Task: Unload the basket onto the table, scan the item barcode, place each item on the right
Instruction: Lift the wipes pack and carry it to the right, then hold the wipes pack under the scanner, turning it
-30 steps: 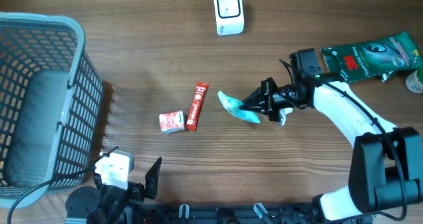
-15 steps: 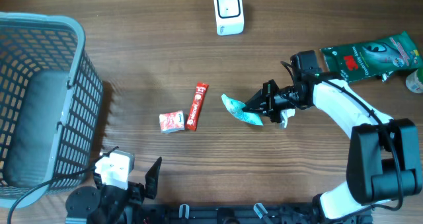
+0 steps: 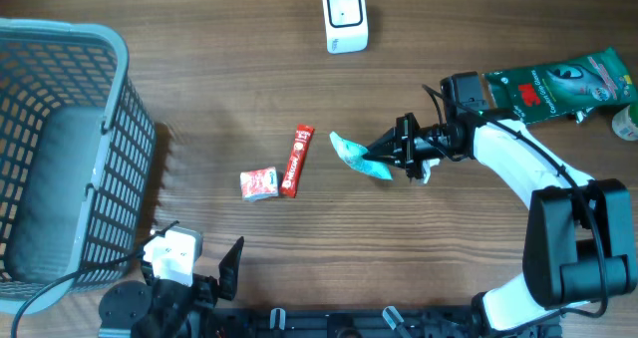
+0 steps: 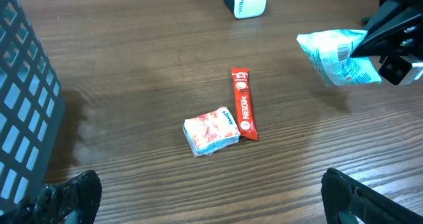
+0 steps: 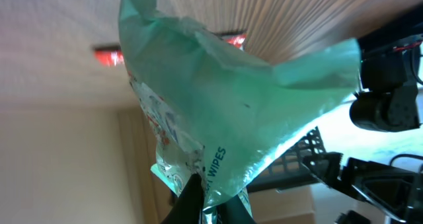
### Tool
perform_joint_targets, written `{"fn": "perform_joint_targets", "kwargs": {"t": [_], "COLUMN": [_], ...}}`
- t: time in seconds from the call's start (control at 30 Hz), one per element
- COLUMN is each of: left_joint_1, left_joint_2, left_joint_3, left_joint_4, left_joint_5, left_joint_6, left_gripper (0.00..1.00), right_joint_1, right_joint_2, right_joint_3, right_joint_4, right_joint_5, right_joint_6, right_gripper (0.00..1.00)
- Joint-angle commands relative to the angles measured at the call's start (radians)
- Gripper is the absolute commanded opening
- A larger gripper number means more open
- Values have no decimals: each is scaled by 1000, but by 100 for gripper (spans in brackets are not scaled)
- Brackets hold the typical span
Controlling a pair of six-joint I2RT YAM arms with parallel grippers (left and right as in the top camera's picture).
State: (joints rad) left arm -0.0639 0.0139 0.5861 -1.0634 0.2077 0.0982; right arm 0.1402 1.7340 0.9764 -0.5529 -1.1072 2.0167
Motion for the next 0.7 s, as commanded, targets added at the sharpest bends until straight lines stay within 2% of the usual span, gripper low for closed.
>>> {"fn": "perform_joint_targets", "kwargs": {"t": [0.0, 0.3, 0.37, 0.43, 0.5, 0.57, 0.63, 0.67], "left_joint_1": [0, 0, 0, 0, 0, 0, 0, 0], "left_joint_2": [-5, -5, -5, -5, -5, -5, -5, -5], "left_joint_3": [0, 0, 0, 0, 0, 0, 0, 0], "left_joint_4": [2, 2, 2, 2, 2, 2, 2, 2], "left_joint_5": [13, 12, 12, 13, 12, 12, 12, 12], "left_joint_6": [-9, -9, -9, -9, -9, -9, -9, -9], "left_gripper": [100, 100, 100, 100, 100, 100, 100, 100], "right_joint_1": [-5, -5, -5, -5, -5, -5, -2, 0], "right_joint_2": [11, 11, 11, 11, 11, 11, 11, 11], "right_joint_3": [5, 5, 5, 5, 5, 5, 5, 5], "right_joint_4": [11, 23, 84, 305, 657, 1033, 1237, 1271], "right_joint_5": [-83, -60, 1, 11, 73, 199, 327, 409], "right_joint_6": [-42, -46, -17, -63, -131, -284, -408, -435], "right_gripper": [4, 4, 4, 4, 5, 5, 5, 5]}}
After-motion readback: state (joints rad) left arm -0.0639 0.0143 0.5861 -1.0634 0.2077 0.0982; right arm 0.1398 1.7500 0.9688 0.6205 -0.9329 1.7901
